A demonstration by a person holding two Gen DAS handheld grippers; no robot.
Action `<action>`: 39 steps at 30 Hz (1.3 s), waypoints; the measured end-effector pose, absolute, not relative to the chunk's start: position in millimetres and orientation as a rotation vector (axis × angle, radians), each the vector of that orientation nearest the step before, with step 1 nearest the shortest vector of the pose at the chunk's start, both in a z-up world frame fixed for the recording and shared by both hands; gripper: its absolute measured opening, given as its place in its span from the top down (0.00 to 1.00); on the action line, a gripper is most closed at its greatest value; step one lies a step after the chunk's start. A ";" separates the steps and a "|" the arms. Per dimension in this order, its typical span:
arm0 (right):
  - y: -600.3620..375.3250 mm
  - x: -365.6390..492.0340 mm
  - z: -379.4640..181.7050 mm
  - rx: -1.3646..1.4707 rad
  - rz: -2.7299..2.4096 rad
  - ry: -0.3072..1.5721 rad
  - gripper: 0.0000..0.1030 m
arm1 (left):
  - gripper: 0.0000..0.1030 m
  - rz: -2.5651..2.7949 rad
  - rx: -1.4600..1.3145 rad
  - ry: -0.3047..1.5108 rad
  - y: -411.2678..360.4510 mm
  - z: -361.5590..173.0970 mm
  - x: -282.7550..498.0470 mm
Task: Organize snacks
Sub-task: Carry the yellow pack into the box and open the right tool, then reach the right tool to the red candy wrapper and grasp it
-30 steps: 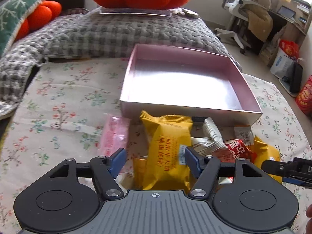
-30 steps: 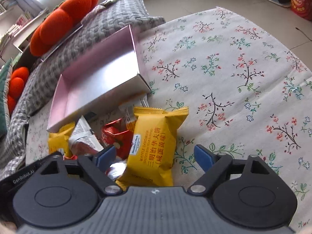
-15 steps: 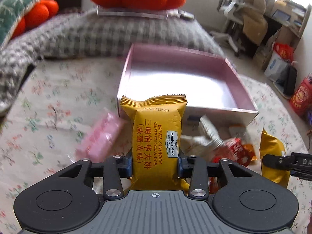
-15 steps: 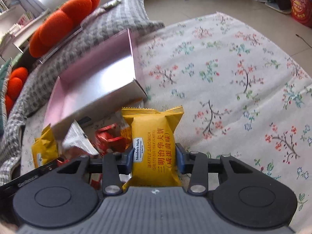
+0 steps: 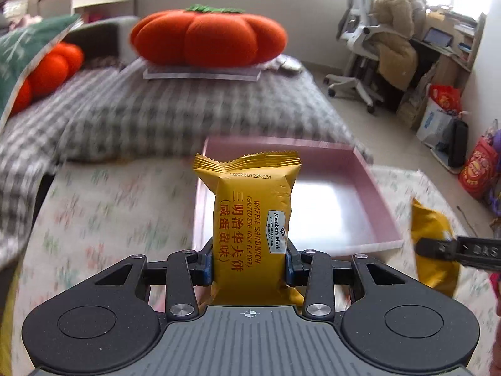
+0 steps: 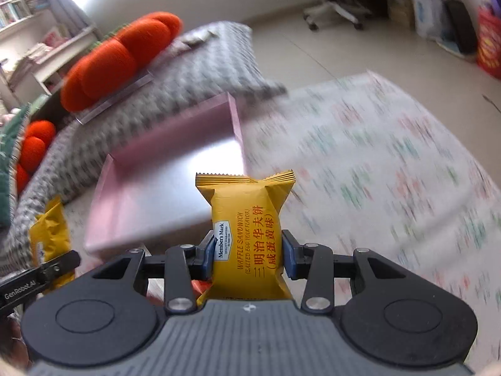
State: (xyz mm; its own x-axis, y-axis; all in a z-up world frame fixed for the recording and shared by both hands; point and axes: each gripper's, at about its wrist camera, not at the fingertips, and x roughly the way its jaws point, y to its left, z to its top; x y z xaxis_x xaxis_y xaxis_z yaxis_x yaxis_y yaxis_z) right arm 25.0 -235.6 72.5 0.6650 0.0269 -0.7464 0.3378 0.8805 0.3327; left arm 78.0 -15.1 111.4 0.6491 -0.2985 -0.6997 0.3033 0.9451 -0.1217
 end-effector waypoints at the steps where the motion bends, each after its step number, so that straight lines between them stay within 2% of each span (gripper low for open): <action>1: -233.5 35.0 78.6 0.459 -0.170 0.817 0.63 | 0.64 -0.349 0.008 0.796 -18.4 113.9 87.2; 9: -212.7 105.8 82.4 0.365 -0.106 0.825 0.63 | 0.64 -0.320 0.070 0.829 -40.3 94.9 135.5; 19: -208.4 128.6 53.0 0.365 -0.138 0.867 0.62 | 0.63 -0.261 0.142 0.880 -56.6 55.1 159.2; 22: -206.1 132.1 46.7 0.347 -0.138 0.885 0.58 | 0.60 -0.250 0.139 0.883 -55.7 52.1 159.2; 23: -205.0 131.0 46.0 0.332 -0.140 0.885 0.54 | 0.58 -0.255 0.125 0.880 -53.2 54.6 157.5; 24: -205.0 129.3 46.0 0.321 -0.141 0.883 0.45 | 0.58 -0.261 0.110 0.873 -50.7 58.2 155.6; 28: -212.1 112.7 59.3 0.332 -0.131 0.841 0.34 | 0.46 -0.274 0.032 0.821 -29.0 86.2 139.7; 30: -214.3 101.0 71.9 0.311 -0.148 0.801 0.20 | 0.42 -0.255 0.014 0.794 -16.5 100.4 129.2; 34: -214.5 67.8 98.0 0.260 -0.146 0.722 0.13 | 0.32 -0.204 -0.002 0.754 15.1 119.9 89.2; 36: -209.7 42.0 111.6 0.233 -0.128 0.689 0.07 | 0.31 -0.162 -0.025 0.745 33.7 123.1 64.5; 38: -205.2 17.9 122.8 0.206 -0.120 0.634 0.00 | 0.27 -0.156 -0.068 0.732 51.5 122.4 41.2; 39: -201.9 7.2 125.1 0.200 -0.114 0.601 0.00 | 0.26 -0.153 -0.079 0.728 56.3 120.8 32.4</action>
